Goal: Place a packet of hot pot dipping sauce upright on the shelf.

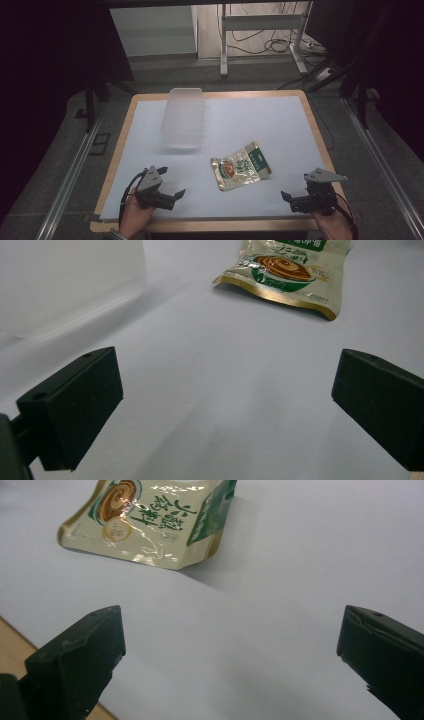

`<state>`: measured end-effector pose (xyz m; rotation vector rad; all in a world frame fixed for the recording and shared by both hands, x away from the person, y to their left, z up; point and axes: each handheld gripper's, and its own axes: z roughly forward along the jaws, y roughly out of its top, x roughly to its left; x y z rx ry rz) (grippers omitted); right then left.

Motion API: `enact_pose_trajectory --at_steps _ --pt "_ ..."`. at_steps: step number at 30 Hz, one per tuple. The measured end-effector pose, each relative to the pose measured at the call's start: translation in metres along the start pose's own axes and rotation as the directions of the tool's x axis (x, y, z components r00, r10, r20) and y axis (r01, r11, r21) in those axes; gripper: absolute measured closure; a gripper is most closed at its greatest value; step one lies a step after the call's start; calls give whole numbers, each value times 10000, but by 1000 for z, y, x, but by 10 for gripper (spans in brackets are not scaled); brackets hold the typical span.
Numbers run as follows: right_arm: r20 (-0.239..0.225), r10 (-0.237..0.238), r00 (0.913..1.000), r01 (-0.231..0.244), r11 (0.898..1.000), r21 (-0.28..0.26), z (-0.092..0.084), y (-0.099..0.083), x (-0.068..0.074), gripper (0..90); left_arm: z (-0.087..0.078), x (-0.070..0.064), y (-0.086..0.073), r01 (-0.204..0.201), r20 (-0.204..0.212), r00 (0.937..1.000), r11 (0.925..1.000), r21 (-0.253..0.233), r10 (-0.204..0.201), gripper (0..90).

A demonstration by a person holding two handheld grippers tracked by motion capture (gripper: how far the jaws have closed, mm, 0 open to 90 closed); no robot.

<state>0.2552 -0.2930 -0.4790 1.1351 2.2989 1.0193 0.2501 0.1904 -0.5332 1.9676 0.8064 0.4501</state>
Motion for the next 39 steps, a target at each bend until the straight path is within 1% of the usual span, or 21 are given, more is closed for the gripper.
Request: enact_pose_trajectory --at_steps 1,3,4,5,6,8,11,12,17,21,23,26,28,29,33,34,36,39 --pt "-37 -112 9999 112 9999 -17 1 0 0 0 0 0 0 -26 -1 10000 10000 -5 26 0" --pt "-70 -335 9994 336 9991 265 6 -1 0 2 0 0 0 -32 14 10000 10000 5 32 0" --pt "-278 -319 9991 328 9989 339 8 -2 -1 10 0 0 0 -48 17 10000 10000 3 48 0" --pt "-278 -319 9991 328 9989 339 8 -2 -1 10 0 0 0 -48 17 10000 10000 3 48 0" --pt "-520 -97 9986 124 9986 517 11 -5 -5 19 0 0 0 -45 36 10000 10000 -12 45 0" --pt "-615 38 9981 0 9980 627 12 -7 -9 19 -1 0 0 -72 33 10000 10000 10 72 0" --pt "-854 455 9953 -421 9983 413 11 -9 -17 19 -1 0 0 -77 43 10000 10000 6 77 0" --pt "-888 594 9943 -568 9979 313 10 -10 -19 18 -1 0 0 -77 43 10000 10000 6 77 0" --pt "-883 936 9917 -939 9956 7 8 -11 -23 9 0 0 0 -81 46 10000 10000 0 81 0" --pt "-921 1037 9903 -1043 9945 -21 8 -11 -23 0 -1 0 0 -84 46 10000 10000 -2 84 0" --pt "-837 1003 9914 -1010 9949 -44 9 -11 -22 0 -1 0 0 -55 52 10000 10000 -18 55 0" --pt "-849 1020 9912 -1025 9947 -7 10 -11 -22 0 -1 0 0 -63 42 10000 10000 -18 63 0" --pt "-826 945 9921 -945 9955 35 10 -10 -21 0 -1 0 0 -69 50 10000 10000 -21 69 0" --pt "-831 828 9931 -834 9965 -36 11 -9 -20 0 0 0 0 -71 50 10000 10000 -16 71 0" --pt "-813 674 9944 -678 9977 -22 11 -8 -19 0 0 0 0 -73 54 10000 10000 -15 73 0" --pt "-795 545 9953 -548 9985 -22 11 -7 -18 0 0 0 0 -81 58 10000 10000 -13 81 0" --pt "-812 519 9953 -520 9986 3 12 -7 -18 0 0 0 0 -77 65 9999 10000 -11 77 0" --pt "-960 584 9937 -583 9983 43 13 -6 -17 0 0 0 0 -80 65 9999 10000 -16 80 0"
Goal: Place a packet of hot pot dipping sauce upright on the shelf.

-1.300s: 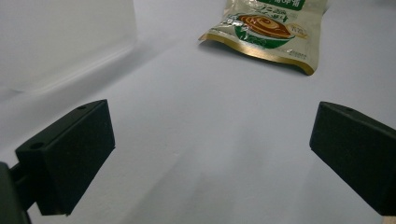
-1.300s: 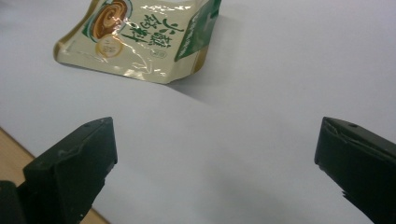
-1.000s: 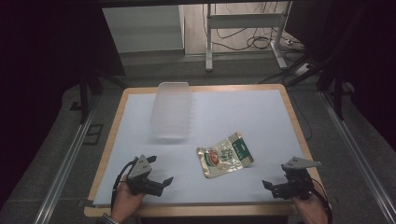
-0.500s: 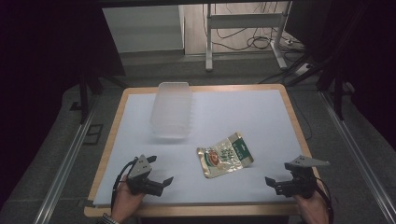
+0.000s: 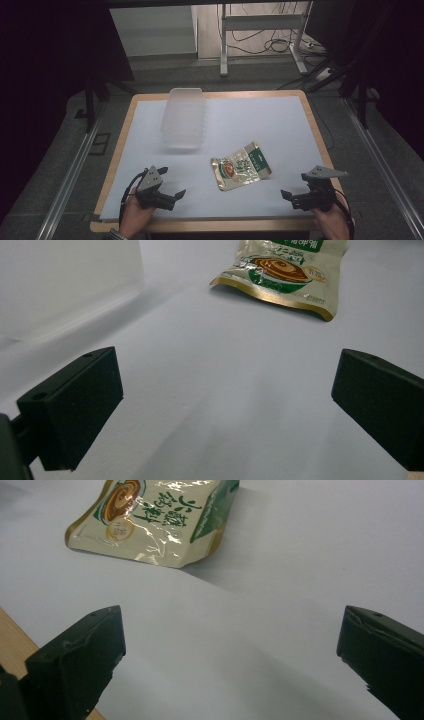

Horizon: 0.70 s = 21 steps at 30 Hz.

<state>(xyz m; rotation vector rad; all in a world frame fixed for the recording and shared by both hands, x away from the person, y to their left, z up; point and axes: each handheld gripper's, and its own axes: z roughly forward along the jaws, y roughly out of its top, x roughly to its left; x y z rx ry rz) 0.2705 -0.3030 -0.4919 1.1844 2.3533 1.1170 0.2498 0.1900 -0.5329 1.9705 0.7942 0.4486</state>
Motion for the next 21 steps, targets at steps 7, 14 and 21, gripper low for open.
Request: enact_pose_trajectory --at_steps 7,14,21 --pt "-179 77 9998 -81 9997 -218 0 3 -1 0 0 0 0 -9 2 10000 10000 -2 9 0" --pt "-140 -52 9999 51 10000 -79 5 7 -1 0 0 0 0 -28 -9 10000 10000 8 28 0" --pt "-151 -293 9995 291 9995 -120 9 12 0 0 0 -1 0 -41 -23 10000 10000 14 41 0"
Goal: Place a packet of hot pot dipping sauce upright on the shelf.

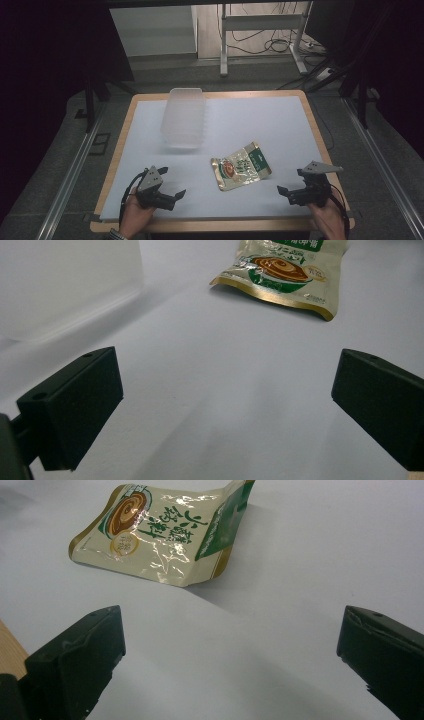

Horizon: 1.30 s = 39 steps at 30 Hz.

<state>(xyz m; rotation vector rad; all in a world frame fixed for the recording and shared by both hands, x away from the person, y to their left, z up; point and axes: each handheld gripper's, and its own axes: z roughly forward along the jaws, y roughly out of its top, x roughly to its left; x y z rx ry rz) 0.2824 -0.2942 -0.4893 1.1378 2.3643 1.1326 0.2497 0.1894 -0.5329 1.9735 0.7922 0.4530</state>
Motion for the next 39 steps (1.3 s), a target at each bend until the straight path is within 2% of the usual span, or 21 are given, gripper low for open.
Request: enact_pose_trajectory --at_steps 5,13,15,18,24,30,39 --pt "-313 96 9995 -95 10000 30 4 3 -1 0 0 0 0 -7 -6 10000 10000 -9 7 0" --pt "-465 -51 9989 51 10000 2 8 8 -2 0 0 0 0 -35 -19 10000 10000 -19 35 0" --pt "-701 187 9974 -181 9998 97 9 10 -2 0 0 0 0 -33 -22 10000 10000 -24 33 0" --pt "-927 152 9956 -158 9999 -60 12 11 -2 0 0 -1 0 -51 -23 10000 10000 -13 50 0" --pt "-751 50 9972 -47 10000 46 18 12 1 0 0 -1 1 -71 -25 10000 10000 -3 71 0" --pt "-617 160 9980 -158 9999 40 23 18 3 1 1 -2 1 -115 -18 9999 9999 3 115 0" --pt "-788 223 9966 -234 9996 -141 28 27 4 4 1 -2 1 -133 -38 9999 9999 -1 133 0"
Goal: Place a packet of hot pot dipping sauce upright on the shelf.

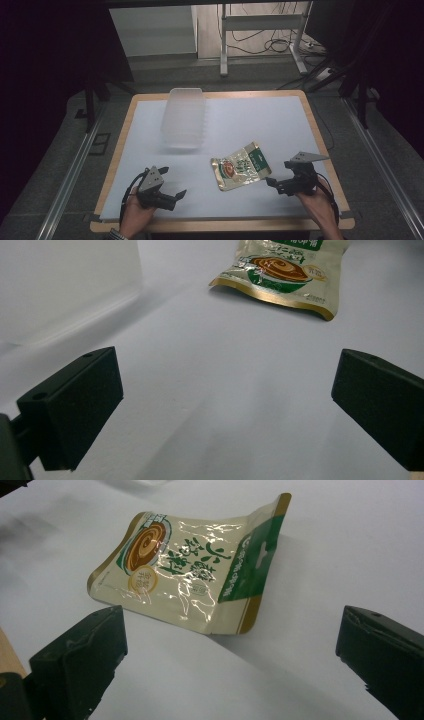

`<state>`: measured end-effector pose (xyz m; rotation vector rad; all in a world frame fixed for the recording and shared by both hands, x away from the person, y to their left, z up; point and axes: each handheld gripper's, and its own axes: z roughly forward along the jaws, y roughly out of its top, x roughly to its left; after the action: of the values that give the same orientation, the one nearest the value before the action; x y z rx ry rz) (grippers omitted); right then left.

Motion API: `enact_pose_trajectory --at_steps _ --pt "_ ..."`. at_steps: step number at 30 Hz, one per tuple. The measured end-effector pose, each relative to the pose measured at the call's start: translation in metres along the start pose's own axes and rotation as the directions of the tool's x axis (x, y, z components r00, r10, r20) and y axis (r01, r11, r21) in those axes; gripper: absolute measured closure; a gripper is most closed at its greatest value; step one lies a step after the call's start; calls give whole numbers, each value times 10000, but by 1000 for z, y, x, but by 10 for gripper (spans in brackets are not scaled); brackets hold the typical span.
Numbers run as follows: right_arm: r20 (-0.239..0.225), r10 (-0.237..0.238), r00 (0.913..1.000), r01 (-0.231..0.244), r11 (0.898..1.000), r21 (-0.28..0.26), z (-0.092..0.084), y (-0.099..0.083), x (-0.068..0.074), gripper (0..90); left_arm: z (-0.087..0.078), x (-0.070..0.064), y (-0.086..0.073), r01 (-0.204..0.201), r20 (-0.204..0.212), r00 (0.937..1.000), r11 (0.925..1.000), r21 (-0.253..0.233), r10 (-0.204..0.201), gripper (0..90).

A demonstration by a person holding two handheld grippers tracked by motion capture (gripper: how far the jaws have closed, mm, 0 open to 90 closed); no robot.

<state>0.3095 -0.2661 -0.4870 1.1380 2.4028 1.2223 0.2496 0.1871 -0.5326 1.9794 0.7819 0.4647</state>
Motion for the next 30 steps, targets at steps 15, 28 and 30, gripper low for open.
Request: enact_pose_trajectory --at_steps 15,28,30 --pt "549 -277 9981 256 9989 385 19 15 9 98 0 0 0 3 -38 10000 10000 -8 -3 0" --pt "846 -237 9961 151 9948 1004 33 28 6 277 0 0 0 -21 -78 10000 10000 9 21 0" --pt "785 -259 9966 162 9925 1215 37 31 4 281 0 0 0 -37 -96 9999 10000 19 37 0"
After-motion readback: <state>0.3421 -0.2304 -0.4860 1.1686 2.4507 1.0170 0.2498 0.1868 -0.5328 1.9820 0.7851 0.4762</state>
